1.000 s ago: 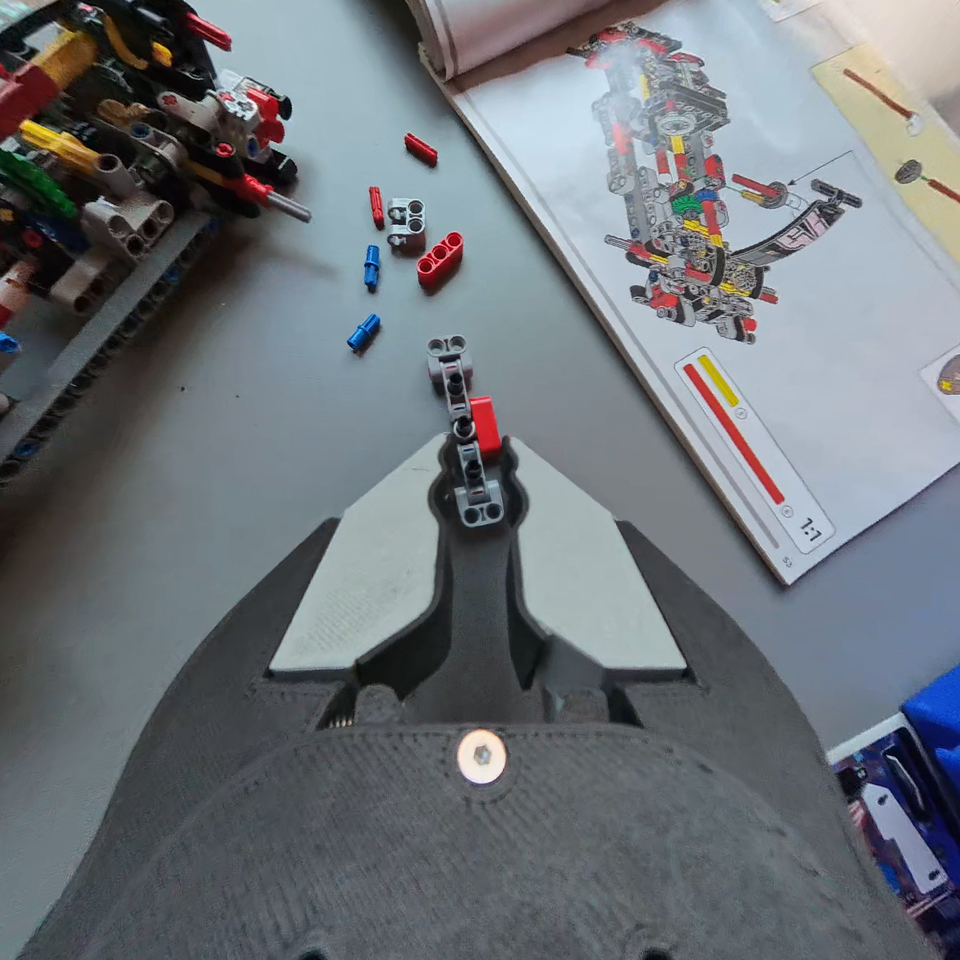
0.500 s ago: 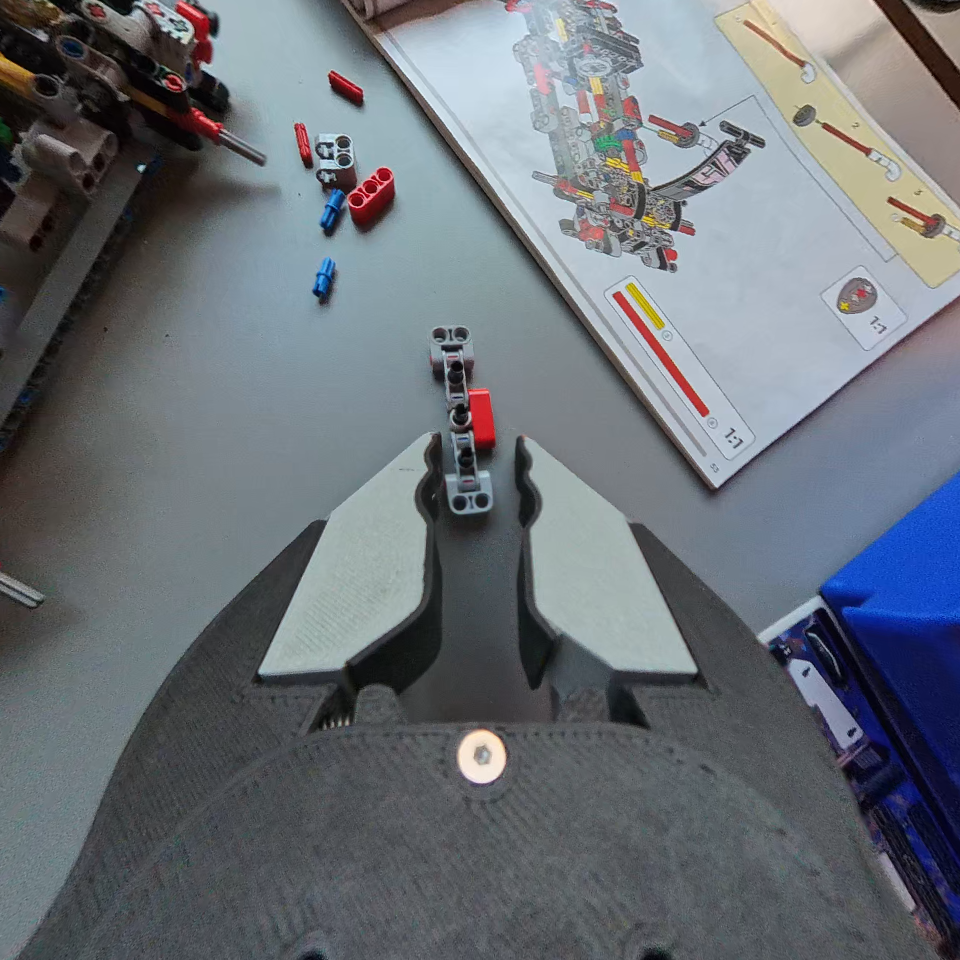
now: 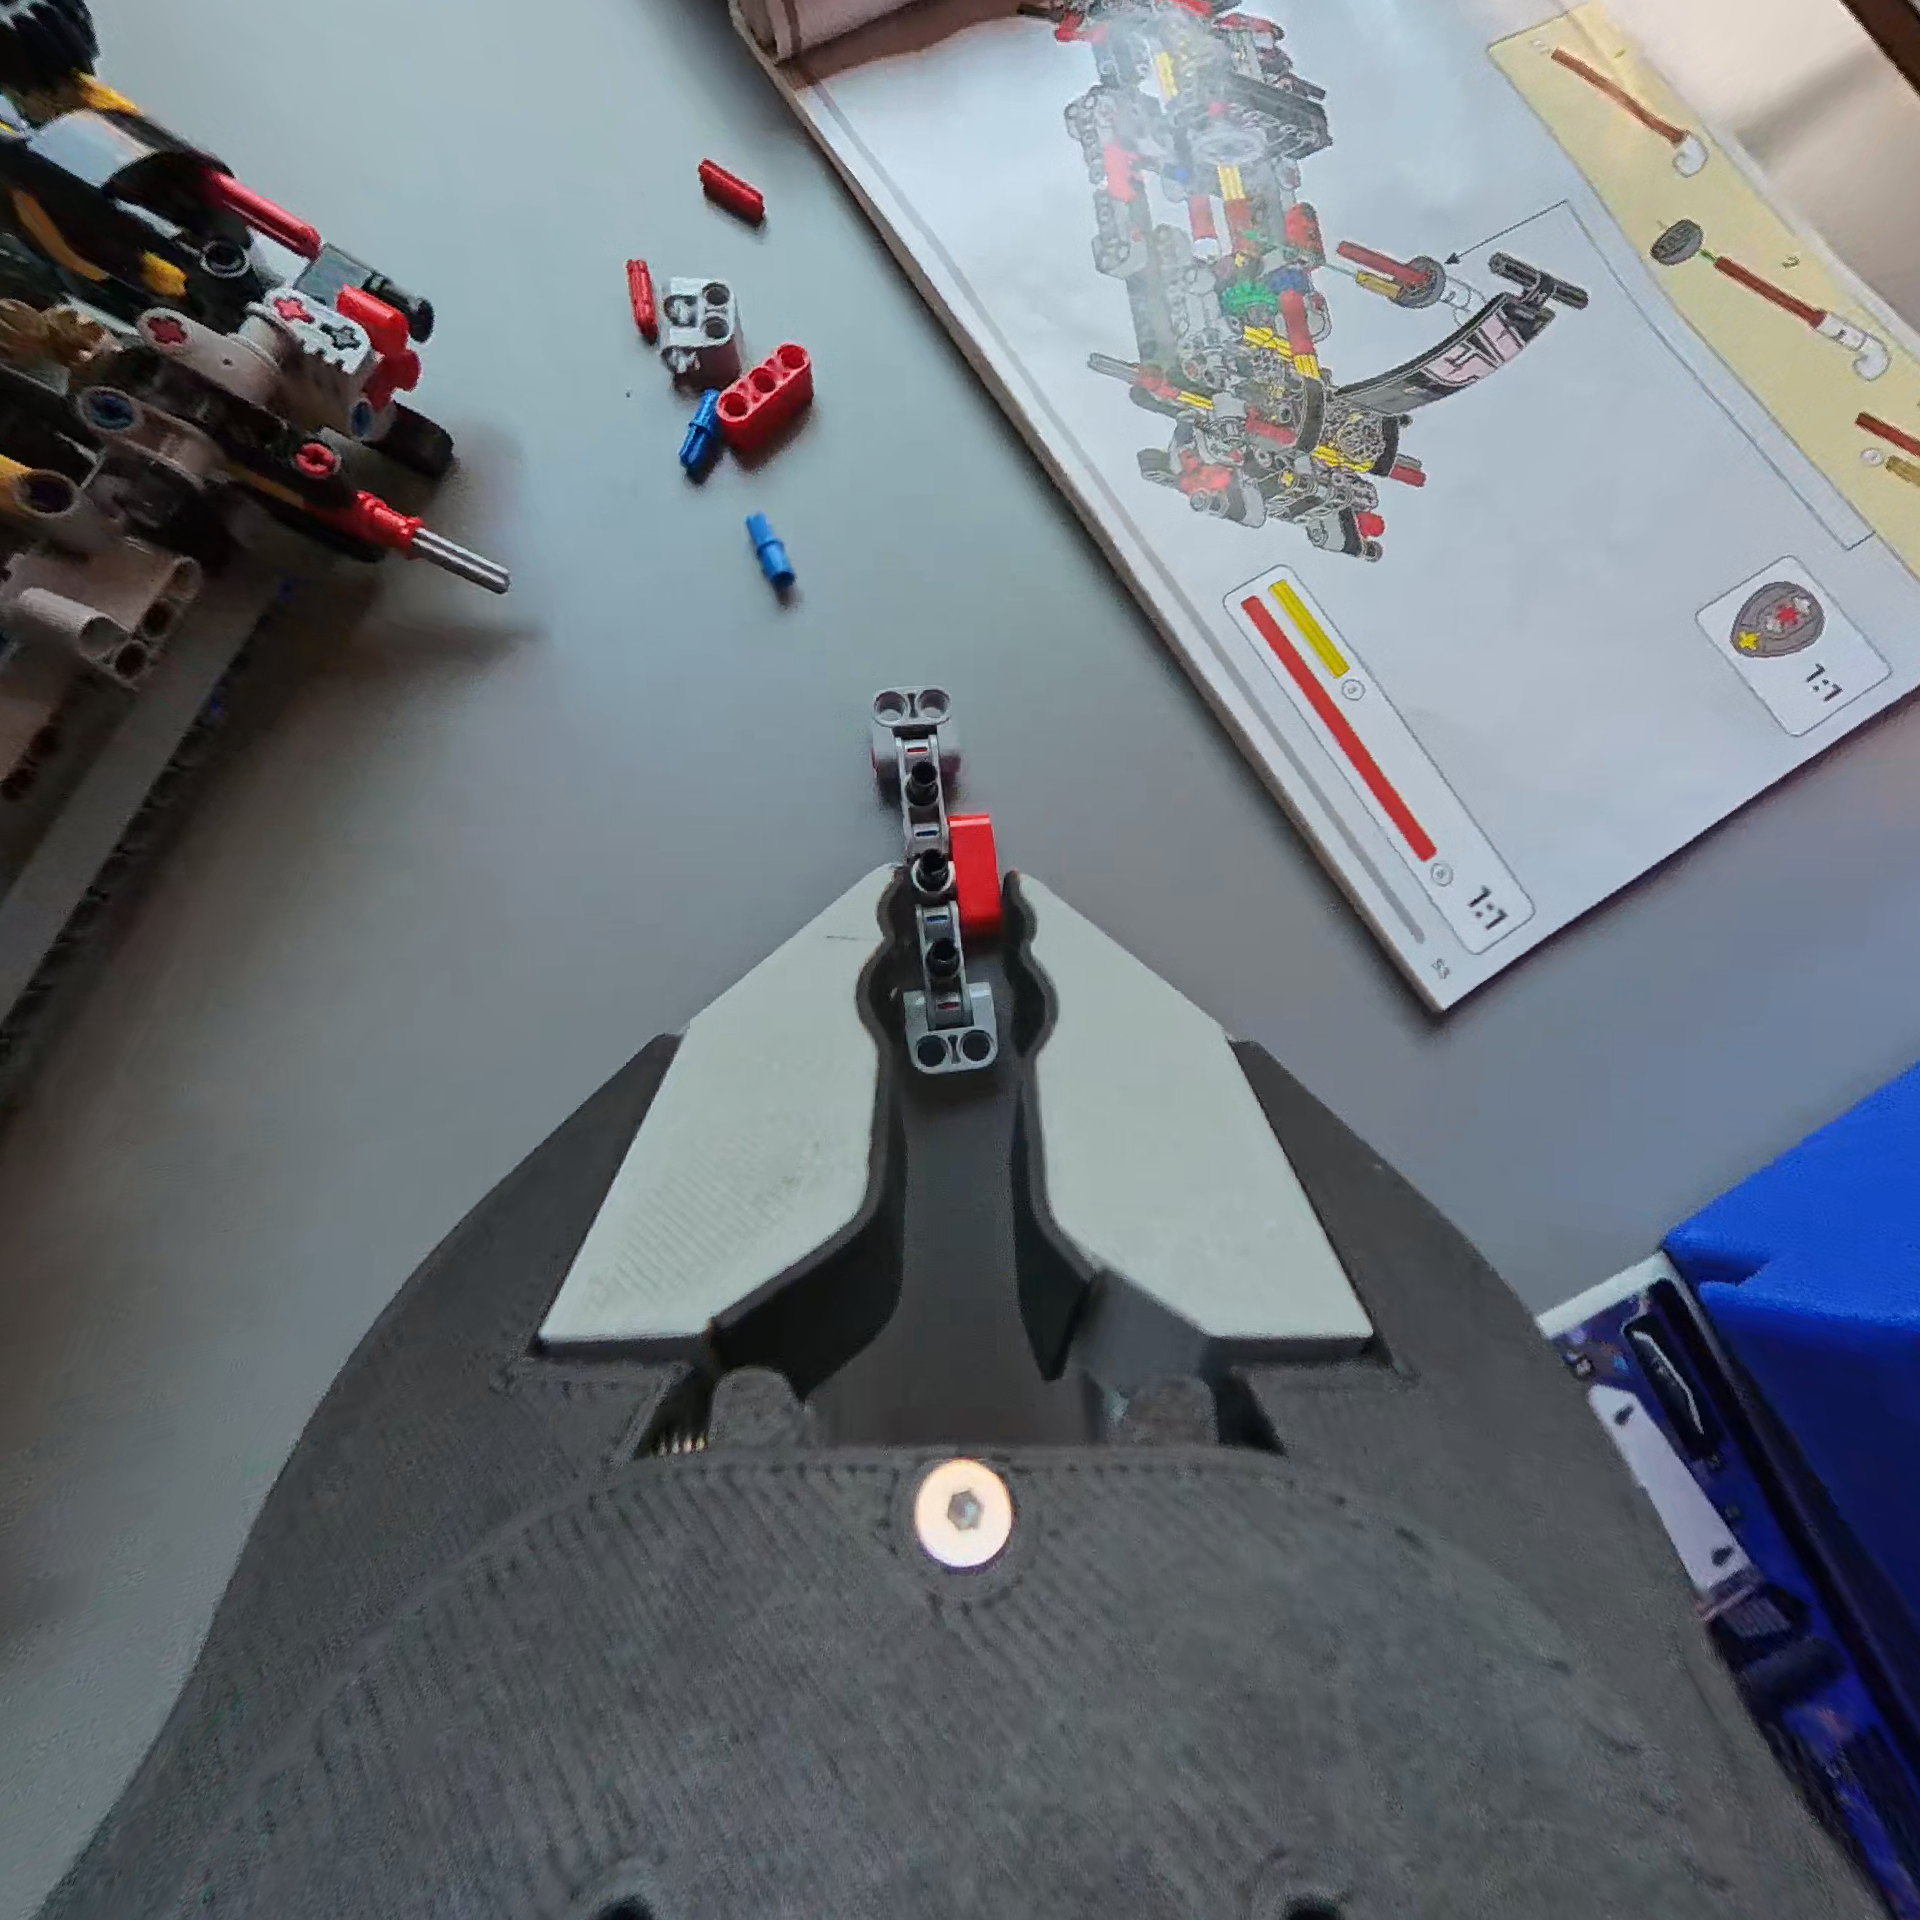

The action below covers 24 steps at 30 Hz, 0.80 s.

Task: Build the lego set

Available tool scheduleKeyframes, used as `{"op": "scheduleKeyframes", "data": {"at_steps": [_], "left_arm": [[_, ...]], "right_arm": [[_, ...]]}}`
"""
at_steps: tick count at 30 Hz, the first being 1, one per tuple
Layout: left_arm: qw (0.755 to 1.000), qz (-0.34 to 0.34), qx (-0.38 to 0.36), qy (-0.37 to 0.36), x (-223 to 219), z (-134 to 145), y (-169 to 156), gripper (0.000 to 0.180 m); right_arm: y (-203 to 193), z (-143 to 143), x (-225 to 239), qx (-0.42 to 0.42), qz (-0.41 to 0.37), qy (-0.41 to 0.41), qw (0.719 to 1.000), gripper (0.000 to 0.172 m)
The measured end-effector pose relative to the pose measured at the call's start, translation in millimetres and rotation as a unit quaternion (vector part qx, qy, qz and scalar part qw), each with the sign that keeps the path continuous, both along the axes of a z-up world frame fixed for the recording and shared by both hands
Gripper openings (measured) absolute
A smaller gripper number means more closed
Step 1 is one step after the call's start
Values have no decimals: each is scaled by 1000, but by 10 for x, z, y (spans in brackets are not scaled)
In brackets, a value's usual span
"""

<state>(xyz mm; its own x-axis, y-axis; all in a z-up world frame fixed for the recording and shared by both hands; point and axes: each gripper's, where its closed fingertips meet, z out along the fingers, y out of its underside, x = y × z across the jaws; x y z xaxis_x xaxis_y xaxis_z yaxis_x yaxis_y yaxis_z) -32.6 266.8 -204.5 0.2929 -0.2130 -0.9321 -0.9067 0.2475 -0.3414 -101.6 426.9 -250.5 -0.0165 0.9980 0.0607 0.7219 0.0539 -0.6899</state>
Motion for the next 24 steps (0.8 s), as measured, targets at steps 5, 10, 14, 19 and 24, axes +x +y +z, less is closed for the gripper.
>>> {"op": "scheduleKeyframes", "data": {"at_steps": [5, 10, 14, 19, 24], "left_arm": [[1000, 14, 9, 13, 178, -54, -58, 65], [997, 54, -51, -25, 143, -70, -83, 70], [969, 77, -183, -147, 40, -131, -159, 80], [962, 109, -200, -151, -146, -167, -220, 78], [955, 91, -238, -152, -151, -188, -212, 81]], "right_arm": [[-59, 0, 348, 26, -11, -8, 1000, 13], [-119, 77, 633, 63, -28, 14, 998, 14], [-169, 154, 740, 99, -35, 32, 994, 14], [-285, 180, 832, 111, -30, 41, 993, 14], [-385, 191, 843, 134, -12, 55, 989, 14]]}}
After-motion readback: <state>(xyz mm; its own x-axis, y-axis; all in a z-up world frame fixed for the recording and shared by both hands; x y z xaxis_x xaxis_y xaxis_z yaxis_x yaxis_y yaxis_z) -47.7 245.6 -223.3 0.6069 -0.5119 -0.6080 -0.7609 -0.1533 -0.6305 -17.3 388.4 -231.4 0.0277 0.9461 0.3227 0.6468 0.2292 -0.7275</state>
